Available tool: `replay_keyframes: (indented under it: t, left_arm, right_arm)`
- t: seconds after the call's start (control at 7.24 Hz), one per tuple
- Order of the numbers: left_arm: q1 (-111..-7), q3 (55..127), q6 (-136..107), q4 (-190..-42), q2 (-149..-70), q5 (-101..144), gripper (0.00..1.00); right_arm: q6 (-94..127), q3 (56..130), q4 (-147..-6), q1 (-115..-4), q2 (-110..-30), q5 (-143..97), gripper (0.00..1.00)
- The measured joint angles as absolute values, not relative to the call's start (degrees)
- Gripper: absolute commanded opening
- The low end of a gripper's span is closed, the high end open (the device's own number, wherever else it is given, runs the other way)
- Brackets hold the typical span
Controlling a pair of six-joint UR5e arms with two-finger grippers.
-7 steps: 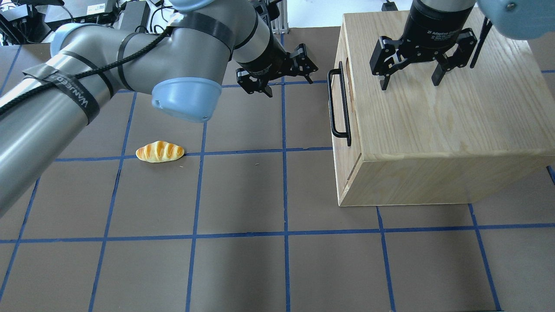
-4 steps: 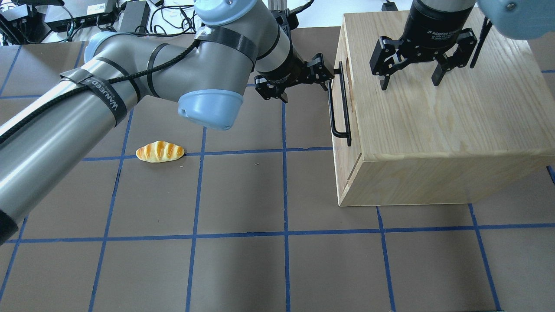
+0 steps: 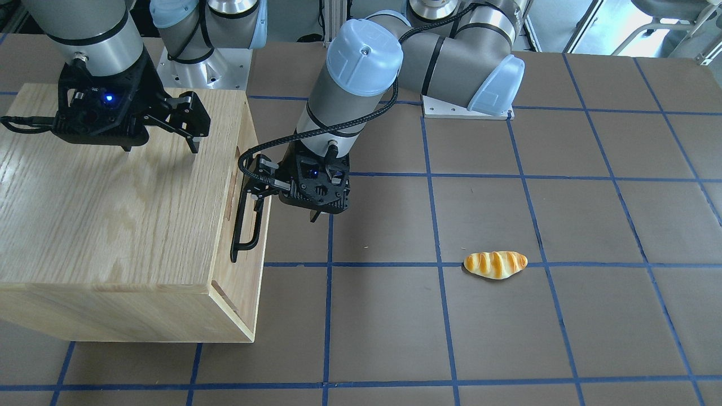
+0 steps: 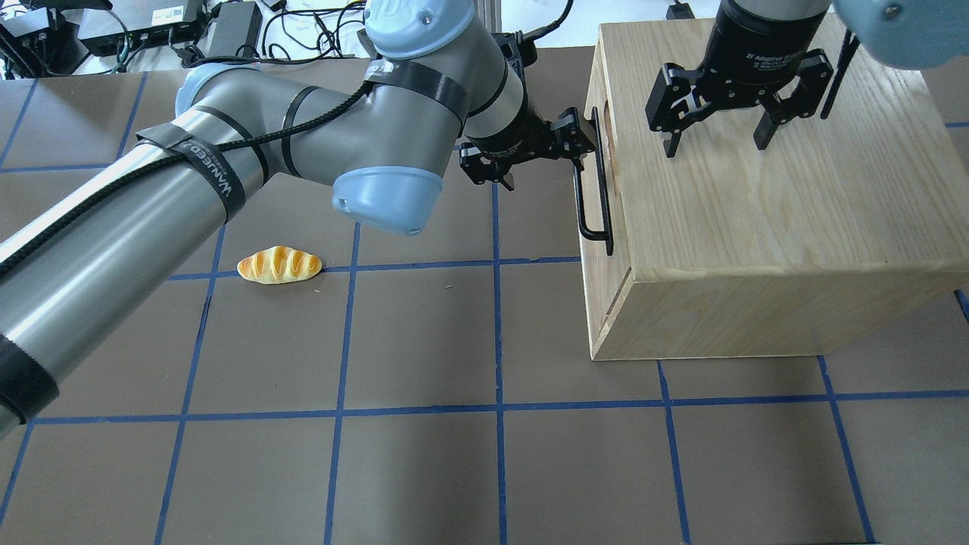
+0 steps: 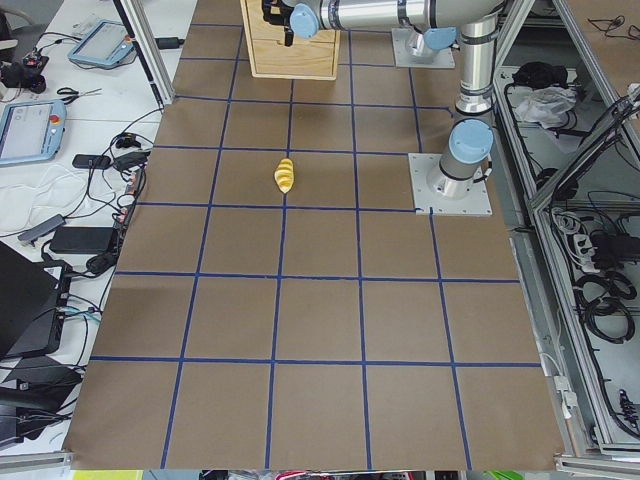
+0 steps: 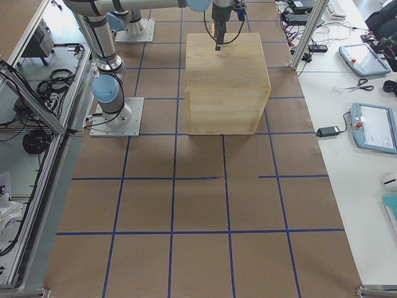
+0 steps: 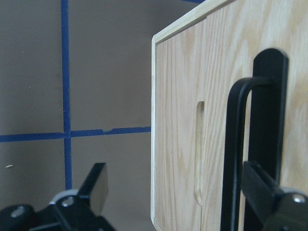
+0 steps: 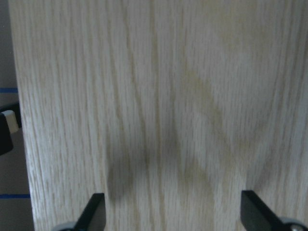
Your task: Open upper drawer
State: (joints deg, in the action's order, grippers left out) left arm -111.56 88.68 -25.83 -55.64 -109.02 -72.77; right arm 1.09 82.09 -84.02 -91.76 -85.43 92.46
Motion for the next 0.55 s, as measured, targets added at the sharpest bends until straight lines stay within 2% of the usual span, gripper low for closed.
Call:
replay_keyframes:
  t: [0.55]
  left_arm:
    - [-111.8,88.7,-25.6,-55.2,-109.1,-72.7,1.00]
  right_arm:
    - [1.1,82.1,-84.0,-91.8,-85.4,92.5,1.00]
